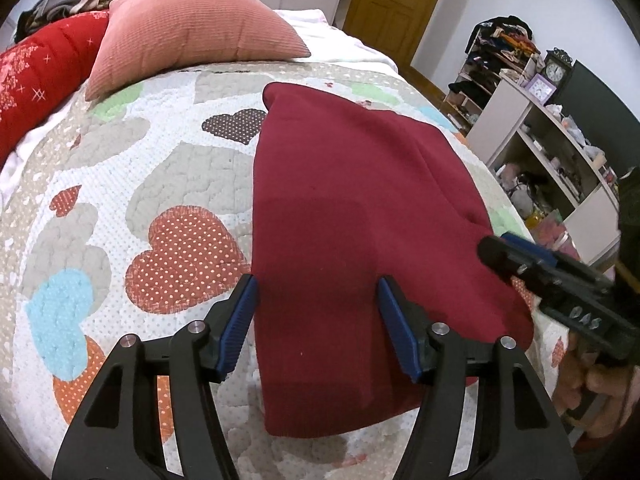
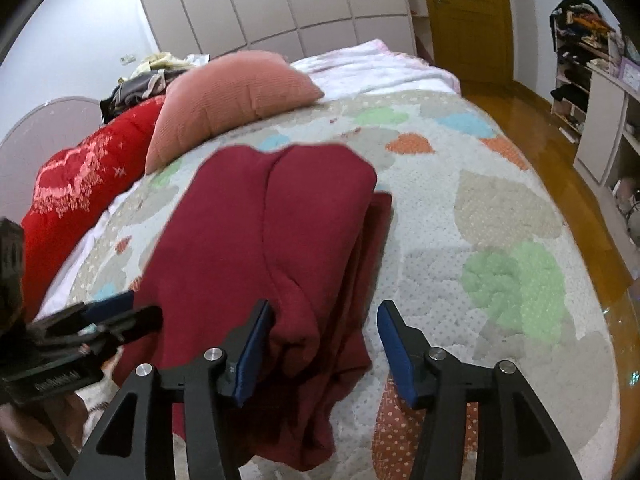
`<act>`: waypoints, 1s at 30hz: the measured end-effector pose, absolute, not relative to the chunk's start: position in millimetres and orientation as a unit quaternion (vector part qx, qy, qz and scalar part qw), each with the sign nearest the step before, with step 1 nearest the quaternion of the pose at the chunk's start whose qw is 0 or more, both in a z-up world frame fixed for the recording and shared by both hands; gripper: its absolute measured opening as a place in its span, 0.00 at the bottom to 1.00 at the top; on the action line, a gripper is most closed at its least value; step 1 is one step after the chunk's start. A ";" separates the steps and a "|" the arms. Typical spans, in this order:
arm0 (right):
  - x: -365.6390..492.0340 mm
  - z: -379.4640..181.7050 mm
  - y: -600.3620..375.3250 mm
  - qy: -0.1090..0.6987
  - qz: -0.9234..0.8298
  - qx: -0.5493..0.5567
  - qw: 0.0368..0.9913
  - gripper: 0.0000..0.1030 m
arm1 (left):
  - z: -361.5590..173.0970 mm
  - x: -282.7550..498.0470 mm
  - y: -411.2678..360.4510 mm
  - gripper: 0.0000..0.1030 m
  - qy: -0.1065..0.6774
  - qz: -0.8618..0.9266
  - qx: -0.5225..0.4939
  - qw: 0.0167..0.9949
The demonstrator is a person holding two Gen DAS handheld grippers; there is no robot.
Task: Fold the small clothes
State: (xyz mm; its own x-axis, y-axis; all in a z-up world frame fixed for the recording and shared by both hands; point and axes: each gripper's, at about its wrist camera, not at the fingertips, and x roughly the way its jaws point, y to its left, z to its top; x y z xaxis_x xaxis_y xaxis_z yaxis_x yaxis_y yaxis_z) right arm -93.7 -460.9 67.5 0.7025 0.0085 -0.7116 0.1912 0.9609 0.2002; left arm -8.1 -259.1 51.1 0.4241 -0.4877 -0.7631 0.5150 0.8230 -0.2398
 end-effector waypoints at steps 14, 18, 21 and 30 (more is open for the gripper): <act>-76.1 49.8 -486.5 0.393 -0.032 0.227 0.891 0.70 | 43.9 15.7 -248.2 0.68 0.475 -0.306 -0.050 0.824; -69.8 41.3 -494.7 0.387 -0.019 0.255 0.886 0.73 | 37.5 22.8 -250.0 0.73 0.485 -0.314 -0.067 0.813; -62.9 35.7 -499.8 0.386 -0.008 0.272 0.881 0.77 | 32.4 28.8 -251.6 0.76 0.491 -0.316 -0.080 0.808; -39.8 23.2 -500.4 0.377 0.028 0.294 0.878 0.82 | 23.7 41.2 -266.1 0.82 0.499 -0.334 -0.090 0.795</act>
